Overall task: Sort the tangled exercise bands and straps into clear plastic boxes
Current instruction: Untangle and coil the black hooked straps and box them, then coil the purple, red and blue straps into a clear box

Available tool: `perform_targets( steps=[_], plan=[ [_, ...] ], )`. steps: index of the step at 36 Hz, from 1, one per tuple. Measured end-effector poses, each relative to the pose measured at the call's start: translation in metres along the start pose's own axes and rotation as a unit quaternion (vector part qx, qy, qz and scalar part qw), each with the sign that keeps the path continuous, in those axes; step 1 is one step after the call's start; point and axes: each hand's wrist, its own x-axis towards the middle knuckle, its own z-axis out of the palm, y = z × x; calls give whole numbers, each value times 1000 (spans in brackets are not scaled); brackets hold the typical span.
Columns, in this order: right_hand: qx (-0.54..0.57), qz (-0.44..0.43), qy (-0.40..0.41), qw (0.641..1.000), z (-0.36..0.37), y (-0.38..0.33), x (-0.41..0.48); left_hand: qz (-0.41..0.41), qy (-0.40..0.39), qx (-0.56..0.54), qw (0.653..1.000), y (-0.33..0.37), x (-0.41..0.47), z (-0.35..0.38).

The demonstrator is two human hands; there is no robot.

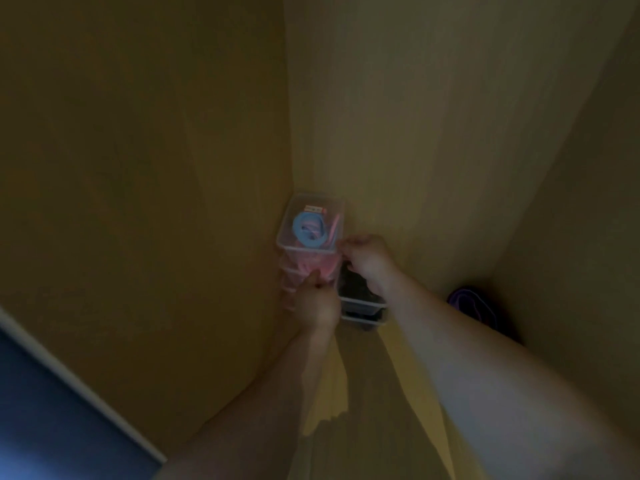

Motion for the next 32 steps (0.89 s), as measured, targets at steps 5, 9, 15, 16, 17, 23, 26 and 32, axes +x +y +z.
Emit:
perform_targets(
  steps=[5,9,15,16,17,23,26,32],
  plan=[
    [-20,-26,38,999,-2,7,1,-23,-16,-65,998,22,-23,-7],
    [36,21,18,999,-3,13,5,86,53,74,992,23,-29,-17],
    [188,50,-82,977,7,7,10,188,43,131,973,30,-29,-42],
    [194,50,-86,976,9,7,12,188,43,134,972,31,-29,-45],
    [196,47,-89,975,11,7,14,184,44,148,971,32,-30,-47],
    [131,45,-85,987,20,13,23,192,-1,220,956,5,-2,-38],
    [76,41,-88,992,22,12,22,174,-2,219,960,9,-3,-40],
    [54,58,-86,993,24,8,18,183,9,208,961,16,-5,-48]
  ],
)
